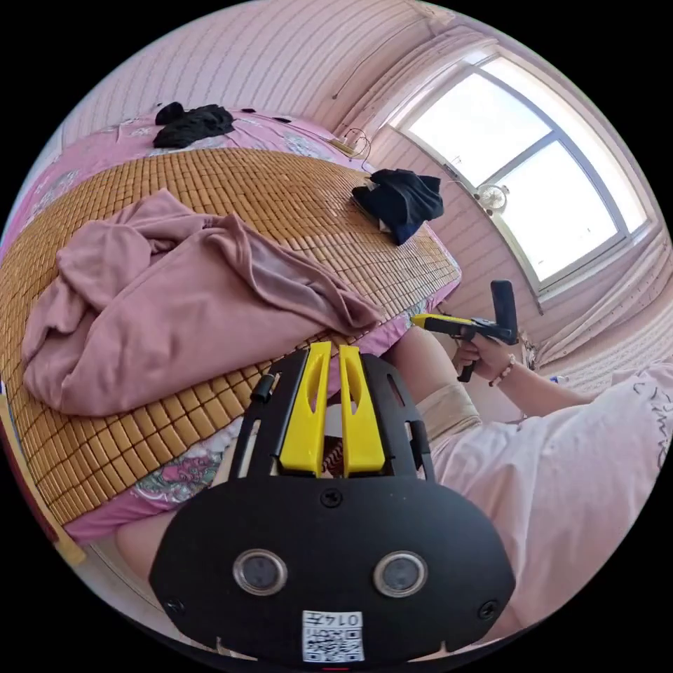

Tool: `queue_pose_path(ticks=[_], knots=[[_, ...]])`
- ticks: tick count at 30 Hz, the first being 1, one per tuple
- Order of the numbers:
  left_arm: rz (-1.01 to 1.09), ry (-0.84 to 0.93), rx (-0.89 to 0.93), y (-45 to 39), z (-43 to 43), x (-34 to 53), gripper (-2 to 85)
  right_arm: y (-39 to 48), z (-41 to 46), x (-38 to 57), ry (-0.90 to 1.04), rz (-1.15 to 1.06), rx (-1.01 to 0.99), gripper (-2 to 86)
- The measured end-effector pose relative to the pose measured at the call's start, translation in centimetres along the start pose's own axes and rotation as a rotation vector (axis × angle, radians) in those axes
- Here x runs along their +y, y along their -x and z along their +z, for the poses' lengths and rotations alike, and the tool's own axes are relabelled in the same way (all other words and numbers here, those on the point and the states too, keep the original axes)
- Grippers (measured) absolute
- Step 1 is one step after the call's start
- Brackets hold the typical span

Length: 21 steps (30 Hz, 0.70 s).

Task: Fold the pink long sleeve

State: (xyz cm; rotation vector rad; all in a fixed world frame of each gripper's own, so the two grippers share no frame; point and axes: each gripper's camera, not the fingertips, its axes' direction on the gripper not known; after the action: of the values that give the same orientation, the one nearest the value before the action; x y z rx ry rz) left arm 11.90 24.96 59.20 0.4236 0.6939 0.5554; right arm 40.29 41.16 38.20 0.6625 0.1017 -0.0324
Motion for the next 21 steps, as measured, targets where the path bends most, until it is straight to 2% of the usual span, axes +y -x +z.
queue_pose_path(ticks=[3,5,7,11,15,21], knots=[[-0.129,-0.041,-0.051,2.6,-2.0,4.9,4.1,0.4,0.4,0.2,0.007,0.004,0.104,2.1],[-0.217,-0.078,-0.162,4.7,-4.1,7.0,5.1,0.9,1.1,-1.0,0.004,-0.007,0.139,4.5],[-0.242,-0.093,-0.228,5.9,-5.4,7.3,5.6,1.8,2.6,-3.6,0.001,-0.028,0.16,10.3],[-0.189,-0.103,-0.282,6.9,-6.5,4.5,8.0,2.6,5.5,-7.5,0.023,-0.037,0.237,13.8],[-0.123,-0.069,-0.256,6.8,-4.8,-0.1,9.6,2.7,7.3,-9.7,0.013,-0.026,0.304,13.9],[0.006,0.084,-0.332,5.7,1.5,-6.8,10.3,3.0,7.6,-8.4,0.008,0.009,0.312,13.8]])
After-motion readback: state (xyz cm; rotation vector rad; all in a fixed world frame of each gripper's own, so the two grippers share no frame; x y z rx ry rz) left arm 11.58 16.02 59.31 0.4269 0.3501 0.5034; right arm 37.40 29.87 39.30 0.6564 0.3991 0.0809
